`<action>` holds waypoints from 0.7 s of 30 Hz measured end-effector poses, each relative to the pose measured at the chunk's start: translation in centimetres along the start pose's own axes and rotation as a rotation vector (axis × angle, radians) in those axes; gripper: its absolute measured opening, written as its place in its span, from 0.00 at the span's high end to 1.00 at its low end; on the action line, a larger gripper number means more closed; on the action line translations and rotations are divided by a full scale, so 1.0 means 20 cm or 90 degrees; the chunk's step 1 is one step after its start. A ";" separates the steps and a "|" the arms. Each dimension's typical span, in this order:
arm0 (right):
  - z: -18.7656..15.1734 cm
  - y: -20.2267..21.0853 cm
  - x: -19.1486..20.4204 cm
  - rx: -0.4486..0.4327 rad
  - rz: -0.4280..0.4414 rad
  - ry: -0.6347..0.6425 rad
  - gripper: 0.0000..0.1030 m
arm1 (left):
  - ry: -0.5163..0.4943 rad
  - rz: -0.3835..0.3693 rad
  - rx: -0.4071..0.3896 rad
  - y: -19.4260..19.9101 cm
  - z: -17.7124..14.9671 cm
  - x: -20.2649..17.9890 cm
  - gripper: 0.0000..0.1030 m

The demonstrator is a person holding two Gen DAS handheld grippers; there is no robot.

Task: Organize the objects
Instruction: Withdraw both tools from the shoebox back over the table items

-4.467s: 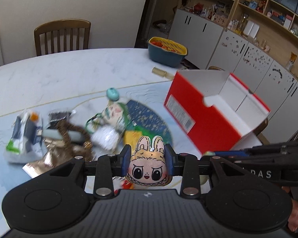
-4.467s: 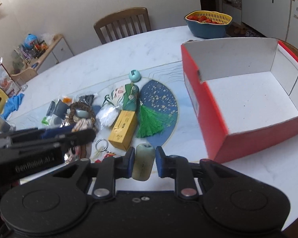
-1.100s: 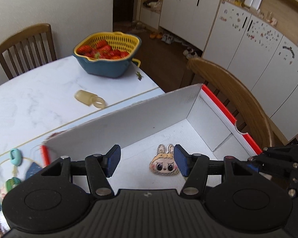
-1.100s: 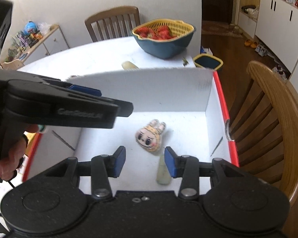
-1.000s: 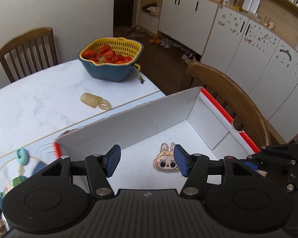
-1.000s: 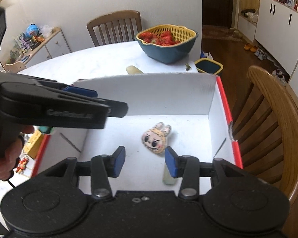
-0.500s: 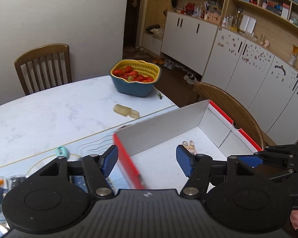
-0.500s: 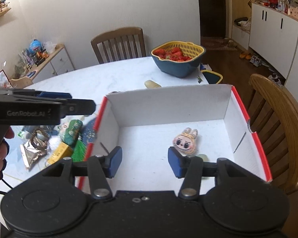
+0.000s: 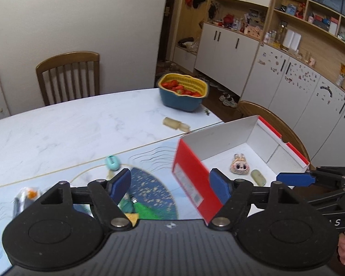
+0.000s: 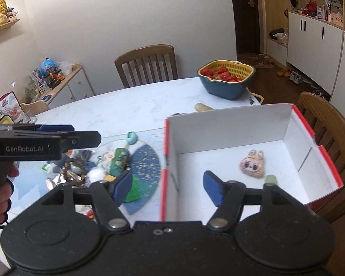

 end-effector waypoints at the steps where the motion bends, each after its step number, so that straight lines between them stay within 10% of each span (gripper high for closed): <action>1: -0.01 0.00 0.03 -0.001 0.001 0.001 0.31 | 0.004 0.001 -0.001 0.02 -0.01 0.03 0.27; 21: -0.11 -0.08 0.46 -0.007 0.003 0.003 0.12 | 0.017 0.065 -0.034 0.26 -0.17 0.51 0.17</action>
Point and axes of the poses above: each gripper's, at about its wrist camera, not at the fingertips, and y roughly against the way its jaws point, x to its left, z to its top, the point moved 6 cm from there along -y, roughly the way its jaws point, and after that the axes turned 4 degrees about -x, right-handed, at the moved point
